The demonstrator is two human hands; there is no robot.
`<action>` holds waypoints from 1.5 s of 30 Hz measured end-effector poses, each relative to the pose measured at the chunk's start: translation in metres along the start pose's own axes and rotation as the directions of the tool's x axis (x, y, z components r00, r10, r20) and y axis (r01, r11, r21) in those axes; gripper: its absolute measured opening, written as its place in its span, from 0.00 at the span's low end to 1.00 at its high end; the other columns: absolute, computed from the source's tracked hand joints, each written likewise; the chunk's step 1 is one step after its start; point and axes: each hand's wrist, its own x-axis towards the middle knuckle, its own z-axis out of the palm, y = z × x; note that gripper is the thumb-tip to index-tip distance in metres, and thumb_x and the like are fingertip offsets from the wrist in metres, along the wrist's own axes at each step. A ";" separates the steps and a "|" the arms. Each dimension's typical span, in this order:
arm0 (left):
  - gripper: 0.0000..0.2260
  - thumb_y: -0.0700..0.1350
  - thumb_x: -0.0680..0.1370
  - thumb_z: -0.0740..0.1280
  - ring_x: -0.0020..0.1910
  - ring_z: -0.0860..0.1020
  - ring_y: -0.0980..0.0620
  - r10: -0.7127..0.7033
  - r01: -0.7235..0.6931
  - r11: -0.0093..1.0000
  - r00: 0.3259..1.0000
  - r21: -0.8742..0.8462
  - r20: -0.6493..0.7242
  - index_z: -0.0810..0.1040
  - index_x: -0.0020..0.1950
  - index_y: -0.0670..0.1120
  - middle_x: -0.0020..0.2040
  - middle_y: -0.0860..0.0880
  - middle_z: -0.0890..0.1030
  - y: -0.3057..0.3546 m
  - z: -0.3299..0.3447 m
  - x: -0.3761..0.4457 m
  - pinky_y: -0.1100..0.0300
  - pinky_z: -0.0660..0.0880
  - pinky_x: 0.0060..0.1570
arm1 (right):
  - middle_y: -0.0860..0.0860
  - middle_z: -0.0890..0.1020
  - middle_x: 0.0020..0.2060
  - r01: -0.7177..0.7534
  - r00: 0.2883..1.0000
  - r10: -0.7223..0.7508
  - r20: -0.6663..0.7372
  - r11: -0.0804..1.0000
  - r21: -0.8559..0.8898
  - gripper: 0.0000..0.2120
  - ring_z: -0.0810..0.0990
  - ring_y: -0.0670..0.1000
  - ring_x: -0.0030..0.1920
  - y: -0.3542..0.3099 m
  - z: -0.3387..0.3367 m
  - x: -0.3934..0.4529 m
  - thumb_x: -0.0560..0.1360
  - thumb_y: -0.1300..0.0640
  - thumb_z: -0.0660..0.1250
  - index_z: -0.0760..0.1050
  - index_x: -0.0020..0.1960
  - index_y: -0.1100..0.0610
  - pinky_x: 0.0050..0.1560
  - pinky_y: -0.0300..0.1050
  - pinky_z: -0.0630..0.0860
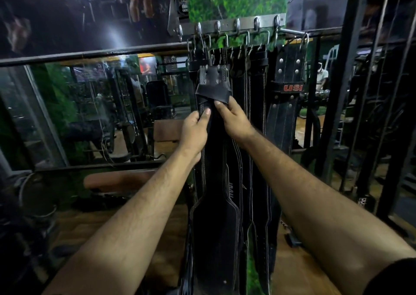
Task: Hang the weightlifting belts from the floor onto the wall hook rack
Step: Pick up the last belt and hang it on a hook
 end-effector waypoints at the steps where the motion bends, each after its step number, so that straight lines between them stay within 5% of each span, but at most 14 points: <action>1: 0.12 0.47 0.82 0.64 0.52 0.83 0.46 0.019 -0.019 0.999 1.000 -0.025 -0.023 0.79 0.54 0.38 0.51 0.42 0.84 0.000 -0.001 0.001 0.50 0.79 0.56 | 0.56 0.83 0.57 -0.002 0.999 0.003 0.036 1.000 -0.023 0.13 0.82 0.53 0.59 0.007 -0.001 -0.006 0.82 0.54 0.63 0.75 0.63 0.59 0.65 0.52 0.78; 3: 0.13 0.50 0.80 0.66 0.48 0.80 0.45 0.033 -0.037 0.995 0.999 -0.089 -0.041 0.79 0.52 0.40 0.48 0.41 0.82 0.001 -0.006 0.006 0.45 0.78 0.56 | 0.55 0.84 0.58 -0.052 0.988 0.062 0.143 0.996 -0.068 0.13 0.83 0.52 0.59 0.026 0.000 -0.024 0.82 0.56 0.64 0.77 0.63 0.60 0.63 0.48 0.79; 7: 0.21 0.61 0.72 0.72 0.50 0.75 0.44 0.016 -0.017 0.993 1.000 -0.119 -0.011 0.77 0.49 0.44 0.49 0.42 0.78 0.003 -0.014 0.015 0.39 0.74 0.60 | 0.46 0.86 0.39 -0.141 0.965 0.170 0.198 0.979 -0.150 0.03 0.84 0.42 0.40 0.069 0.006 -0.055 0.78 0.58 0.71 0.82 0.46 0.56 0.44 0.39 0.80; 10: 0.19 0.60 0.70 0.72 0.50 0.76 0.43 -0.019 0.011 0.989 0.999 -0.150 -0.047 0.77 0.45 0.45 0.49 0.41 0.78 0.001 -0.021 0.022 0.42 0.74 0.58 | 0.50 0.88 0.41 -0.162 0.961 0.211 0.178 0.953 -0.256 0.15 0.86 0.49 0.42 0.095 0.006 -0.063 0.72 0.46 0.77 0.83 0.44 0.58 0.47 0.51 0.84; 13: 0.25 0.61 0.65 0.73 0.55 0.79 0.42 -0.068 0.048 0.980 0.993 -0.194 -0.096 0.79 0.51 0.43 0.53 0.41 0.81 -0.002 -0.028 0.035 0.37 0.73 0.66 | 0.46 0.86 0.35 -0.251 0.910 0.344 0.231 0.901 -0.354 0.14 0.85 0.44 0.37 0.120 -0.003 -0.080 0.70 0.46 0.79 0.82 0.38 0.56 0.40 0.45 0.83; 16: 0.26 0.60 0.66 0.73 0.56 0.79 0.42 -0.070 0.053 0.980 0.994 -0.193 -0.084 0.79 0.53 0.41 0.53 0.40 0.81 -0.009 -0.030 0.038 0.34 0.70 0.68 | 0.49 0.88 0.45 -0.270 0.871 0.410 0.271 0.860 -0.433 0.17 0.87 0.48 0.47 0.128 -0.011 -0.085 0.67 0.43 0.80 0.85 0.47 0.55 0.53 0.52 0.84; 19: 0.24 0.56 0.71 0.71 0.64 0.79 0.39 -0.086 0.058 0.976 0.988 -0.211 -0.126 0.80 0.56 0.38 0.61 0.37 0.82 -0.010 -0.029 0.035 0.37 0.71 0.69 | 0.43 0.85 0.43 -0.248 0.799 0.520 0.304 0.744 -0.620 0.10 0.84 0.42 0.44 0.116 -0.015 -0.076 0.67 0.48 0.81 0.81 0.43 0.47 0.47 0.37 0.81; 22: 0.27 0.56 0.71 0.70 0.66 0.78 0.40 -0.100 0.067 0.974 0.984 -0.215 -0.146 0.78 0.62 0.37 0.63 0.38 0.81 -0.008 -0.030 0.039 0.39 0.71 0.70 | 0.44 0.86 0.39 -0.242 0.840 0.419 0.345 0.858 -0.453 0.08 0.83 0.38 0.38 0.089 -0.010 -0.059 0.69 0.52 0.80 0.82 0.42 0.50 0.41 0.35 0.79; 26: 0.46 0.65 0.61 0.74 0.71 0.74 0.42 -0.110 0.079 0.970 0.986 -0.230 -0.123 0.72 0.71 0.39 0.70 0.40 0.77 -0.007 -0.025 0.046 0.41 0.69 0.72 | 0.58 0.87 0.46 -0.160 0.944 0.201 0.260 0.972 -0.172 0.14 0.87 0.57 0.48 0.057 -0.002 -0.026 0.71 0.56 0.78 0.82 0.48 0.66 0.52 0.57 0.84; 29: 0.35 0.59 0.68 0.74 0.67 0.77 0.39 -0.113 0.086 0.974 0.986 -0.208 -0.123 0.75 0.66 0.37 0.66 0.38 0.79 0.003 -0.019 0.044 0.39 0.72 0.69 | 0.57 0.87 0.48 -0.126 0.944 0.182 0.273 0.969 -0.210 0.12 0.87 0.55 0.49 0.064 0.000 -0.031 0.71 0.58 0.78 0.84 0.50 0.64 0.55 0.54 0.83; 33: 0.15 0.55 0.71 0.71 0.55 0.80 0.43 -0.160 0.134 0.976 0.976 -0.171 -0.146 0.79 0.47 0.44 0.52 0.42 0.81 -0.004 -0.015 0.043 0.43 0.75 0.60 | 0.55 0.88 0.42 -0.237 0.910 0.302 0.282 0.941 -0.243 0.07 0.85 0.50 0.42 0.101 -0.006 -0.054 0.70 0.56 0.80 0.84 0.41 0.58 0.50 0.53 0.83; 37: 0.12 0.54 0.72 0.70 0.47 0.76 0.45 -0.246 0.215 0.964 0.946 -0.156 -0.211 0.77 0.44 0.46 0.48 0.44 0.77 -0.024 -0.014 0.036 0.49 0.73 0.49 | 0.48 0.87 0.42 -0.239 0.847 0.434 0.306 0.826 -0.511 0.12 0.84 0.44 0.42 0.117 -0.017 -0.064 0.66 0.49 0.82 0.84 0.43 0.54 0.48 0.42 0.81; 41: 0.09 0.51 0.79 0.67 0.49 0.76 0.46 -0.232 0.201 0.968 0.944 -0.148 -0.235 0.78 0.44 0.46 0.48 0.44 0.77 -0.027 -0.017 0.028 0.47 0.76 0.53 | 0.48 0.87 0.49 -0.165 0.771 0.527 0.359 0.709 -0.686 0.16 0.85 0.48 0.51 0.123 -0.023 -0.077 0.67 0.51 0.81 0.84 0.52 0.54 0.55 0.41 0.79; 45: 0.10 0.53 0.77 0.68 0.54 0.81 0.43 -0.208 0.177 0.975 0.939 -0.135 -0.275 0.80 0.42 0.47 0.48 0.44 0.81 -0.030 -0.027 0.026 0.44 0.77 0.59 | 0.46 0.84 0.40 -0.279 0.779 0.481 0.401 0.840 -0.464 0.09 0.82 0.42 0.38 0.106 -0.020 -0.071 0.71 0.54 0.79 0.82 0.46 0.54 0.38 0.32 0.76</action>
